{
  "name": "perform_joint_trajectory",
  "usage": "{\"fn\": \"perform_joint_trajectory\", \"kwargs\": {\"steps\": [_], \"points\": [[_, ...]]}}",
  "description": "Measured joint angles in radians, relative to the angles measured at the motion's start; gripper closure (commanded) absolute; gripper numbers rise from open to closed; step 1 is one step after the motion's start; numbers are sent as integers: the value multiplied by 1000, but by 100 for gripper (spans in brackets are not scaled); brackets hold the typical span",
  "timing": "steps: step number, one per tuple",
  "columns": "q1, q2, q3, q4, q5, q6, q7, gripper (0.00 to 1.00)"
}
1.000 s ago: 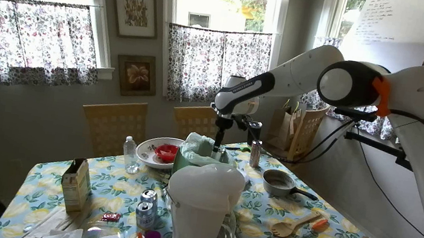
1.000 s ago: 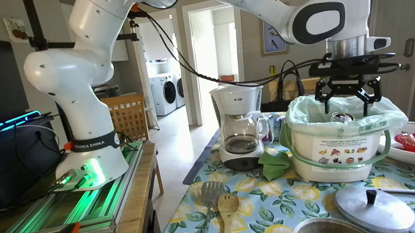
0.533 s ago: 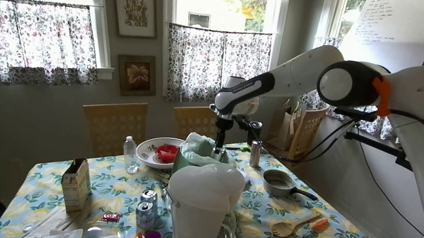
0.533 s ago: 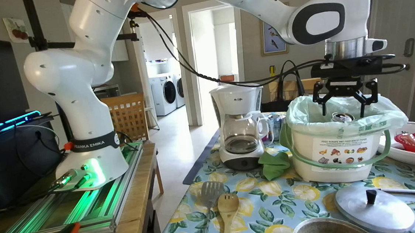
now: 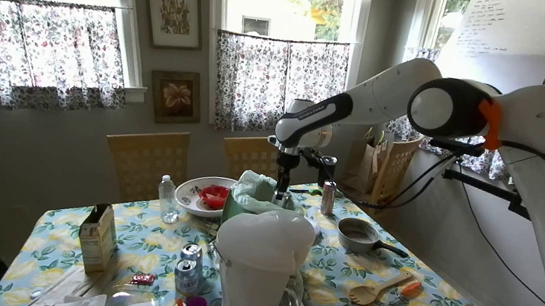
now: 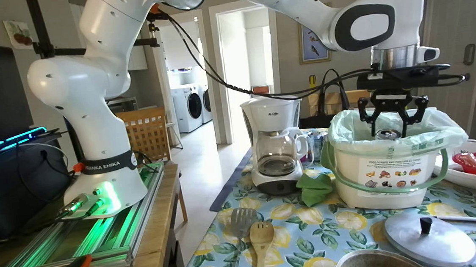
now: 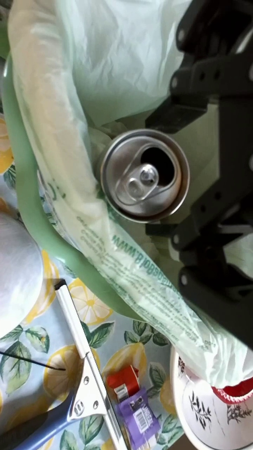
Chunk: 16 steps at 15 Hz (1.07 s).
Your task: Remove the can from the bin
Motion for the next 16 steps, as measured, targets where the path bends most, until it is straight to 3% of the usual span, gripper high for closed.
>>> {"fn": "perform_joint_trajectory", "kwargs": {"steps": [11,16], "points": [[2,-23,-2,-1,8,0,65,65],[11,-117,-16,-49,9,3,144,65]]}}
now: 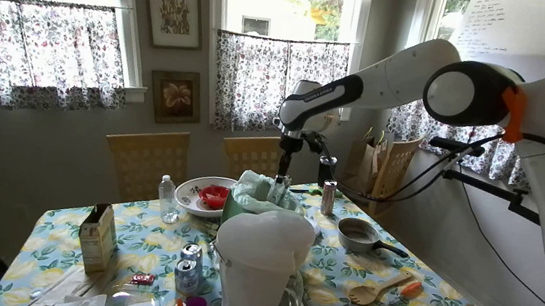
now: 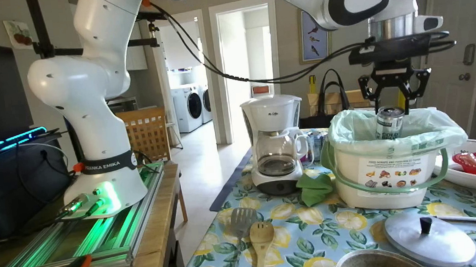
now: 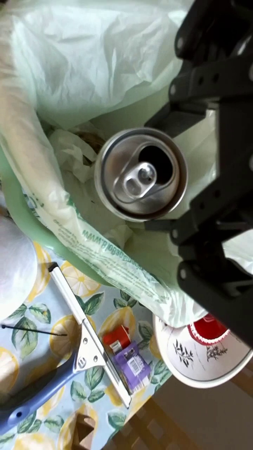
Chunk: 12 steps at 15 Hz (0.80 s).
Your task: Remove the can from the bin
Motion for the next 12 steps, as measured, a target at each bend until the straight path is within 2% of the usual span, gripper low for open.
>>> {"fn": "perform_joint_trajectory", "kwargs": {"steps": [7,12], "points": [[23,-202,-58,-141,-10,1,115,65],[57,-322,-117,-251,-90,-12,208,65]]}}
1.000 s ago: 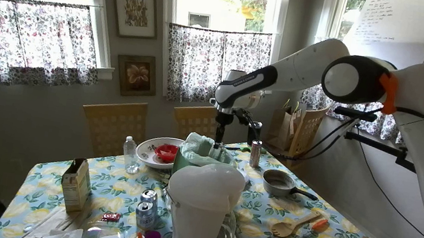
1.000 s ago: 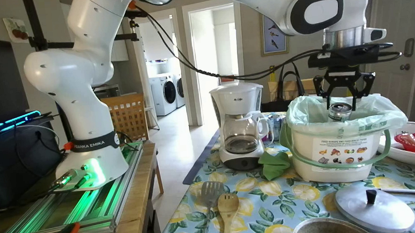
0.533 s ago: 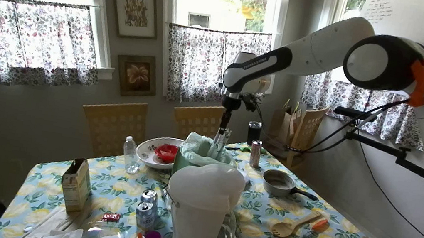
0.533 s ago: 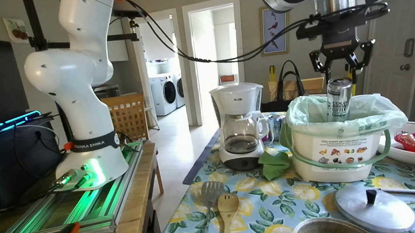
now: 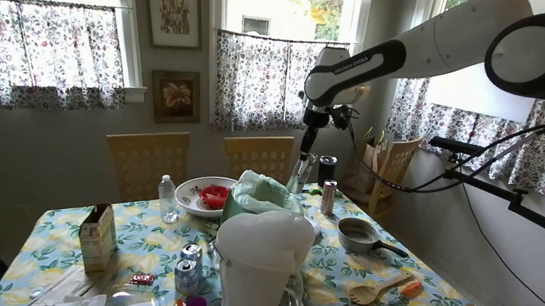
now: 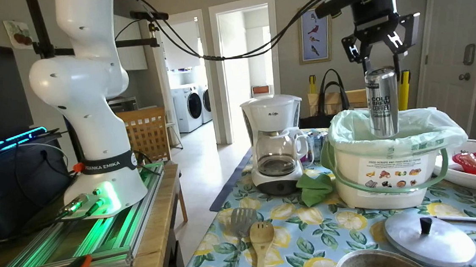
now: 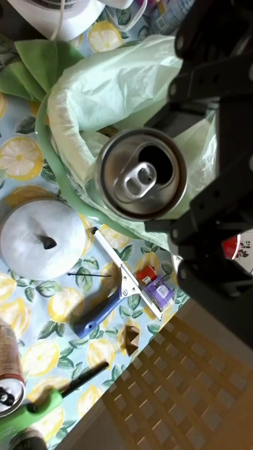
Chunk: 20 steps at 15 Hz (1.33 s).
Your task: Remove the can from the bin
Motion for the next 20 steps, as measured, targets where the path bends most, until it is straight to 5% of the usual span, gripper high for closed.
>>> {"fn": "perform_joint_trajectory", "kwargs": {"steps": [12,20], "points": [[29,-113,-34,-226,-108,-70,59,65],[31,-103,-45,-385,-140,111,55,65]]}}
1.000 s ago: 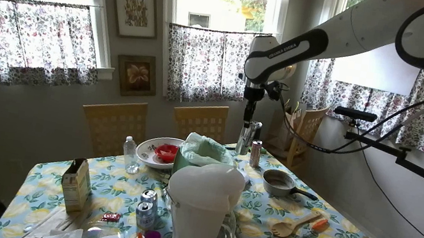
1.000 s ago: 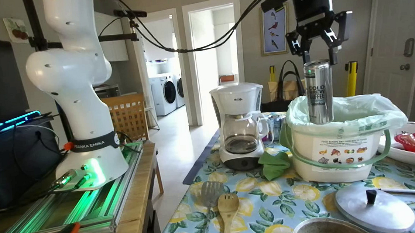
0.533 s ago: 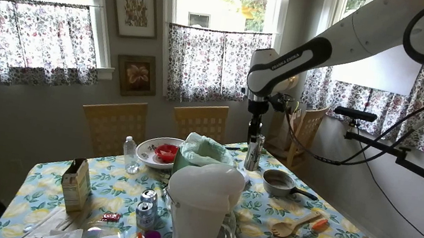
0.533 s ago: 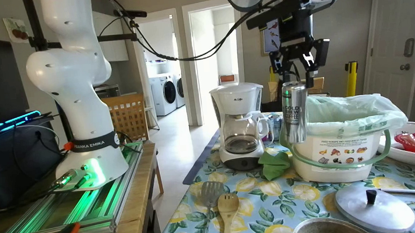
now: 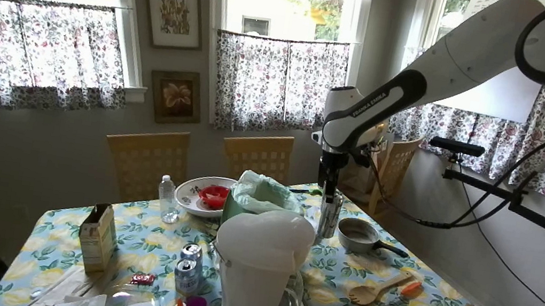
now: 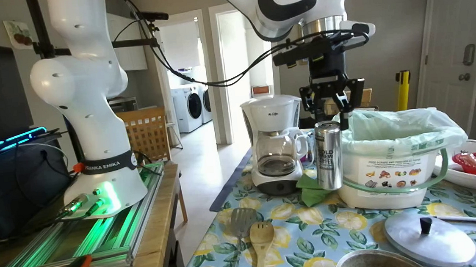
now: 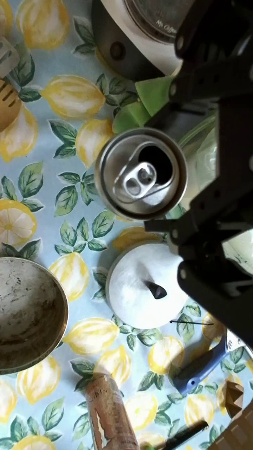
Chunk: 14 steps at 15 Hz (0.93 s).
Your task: Remove the can from the bin
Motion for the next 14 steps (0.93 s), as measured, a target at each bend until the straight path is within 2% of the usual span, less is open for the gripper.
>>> {"fn": "perform_joint_trajectory", "kwargs": {"steps": [4,9,14], "points": [[-2,30,-10,-50,0,84,-5,65],[-2,96,-15,-52,-2,156,-5,65],[-5,164,-15,-43,-12,281,-12,65]]}}
